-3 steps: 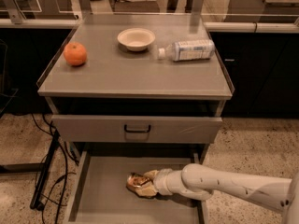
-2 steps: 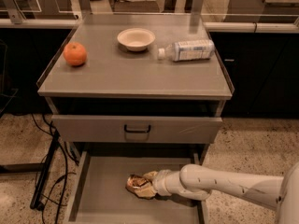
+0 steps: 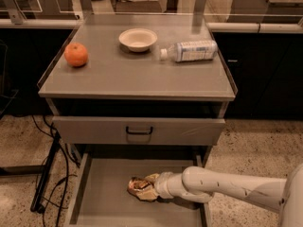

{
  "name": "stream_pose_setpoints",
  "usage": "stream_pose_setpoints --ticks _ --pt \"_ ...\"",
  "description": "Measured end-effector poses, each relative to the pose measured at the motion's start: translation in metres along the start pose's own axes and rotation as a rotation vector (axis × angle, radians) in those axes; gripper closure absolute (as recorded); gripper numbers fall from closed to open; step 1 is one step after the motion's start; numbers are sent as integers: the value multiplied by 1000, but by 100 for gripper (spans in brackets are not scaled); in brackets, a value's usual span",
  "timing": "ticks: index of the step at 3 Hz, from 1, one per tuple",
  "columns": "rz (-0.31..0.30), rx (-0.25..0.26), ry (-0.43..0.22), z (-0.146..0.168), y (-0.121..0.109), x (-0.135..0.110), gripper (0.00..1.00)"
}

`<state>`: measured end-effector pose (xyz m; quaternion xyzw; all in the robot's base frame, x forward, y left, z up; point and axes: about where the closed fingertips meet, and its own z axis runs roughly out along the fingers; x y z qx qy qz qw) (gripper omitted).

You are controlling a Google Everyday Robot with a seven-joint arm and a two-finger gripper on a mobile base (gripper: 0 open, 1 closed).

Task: Place orange can into middle drawer

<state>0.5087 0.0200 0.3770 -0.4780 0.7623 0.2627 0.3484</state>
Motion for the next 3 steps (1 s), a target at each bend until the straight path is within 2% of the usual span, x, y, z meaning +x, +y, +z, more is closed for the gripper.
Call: stream_pose_setpoints --ticks 2,3 --pt "0 0 0 0 0 0 13" --pt "0 0 0 0 0 0 0"
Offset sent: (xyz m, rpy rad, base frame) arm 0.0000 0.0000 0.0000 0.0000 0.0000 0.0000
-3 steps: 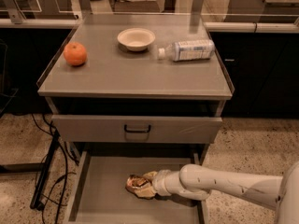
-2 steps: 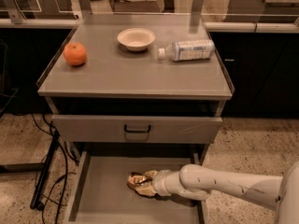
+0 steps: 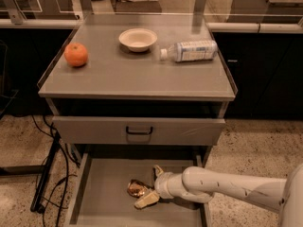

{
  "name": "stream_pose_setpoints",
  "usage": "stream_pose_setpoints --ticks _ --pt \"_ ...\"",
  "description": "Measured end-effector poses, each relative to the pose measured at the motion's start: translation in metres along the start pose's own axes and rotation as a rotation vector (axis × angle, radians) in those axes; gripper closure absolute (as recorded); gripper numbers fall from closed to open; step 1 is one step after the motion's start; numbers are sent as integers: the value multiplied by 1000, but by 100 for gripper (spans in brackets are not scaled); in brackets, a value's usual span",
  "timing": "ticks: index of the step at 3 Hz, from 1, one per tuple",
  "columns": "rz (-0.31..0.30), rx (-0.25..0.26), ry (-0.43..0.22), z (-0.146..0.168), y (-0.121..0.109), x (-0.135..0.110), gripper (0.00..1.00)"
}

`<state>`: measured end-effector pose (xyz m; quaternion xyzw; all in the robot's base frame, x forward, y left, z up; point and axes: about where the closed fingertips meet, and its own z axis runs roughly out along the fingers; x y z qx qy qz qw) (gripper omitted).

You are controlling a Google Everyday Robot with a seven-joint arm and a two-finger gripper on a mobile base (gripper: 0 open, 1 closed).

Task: Place orange can into middle drawer

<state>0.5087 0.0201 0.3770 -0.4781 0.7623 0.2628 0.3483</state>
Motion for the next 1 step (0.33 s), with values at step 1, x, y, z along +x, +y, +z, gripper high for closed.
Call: stream_pose_setpoints --ticks 1 --pt "0 0 0 0 0 0 0"
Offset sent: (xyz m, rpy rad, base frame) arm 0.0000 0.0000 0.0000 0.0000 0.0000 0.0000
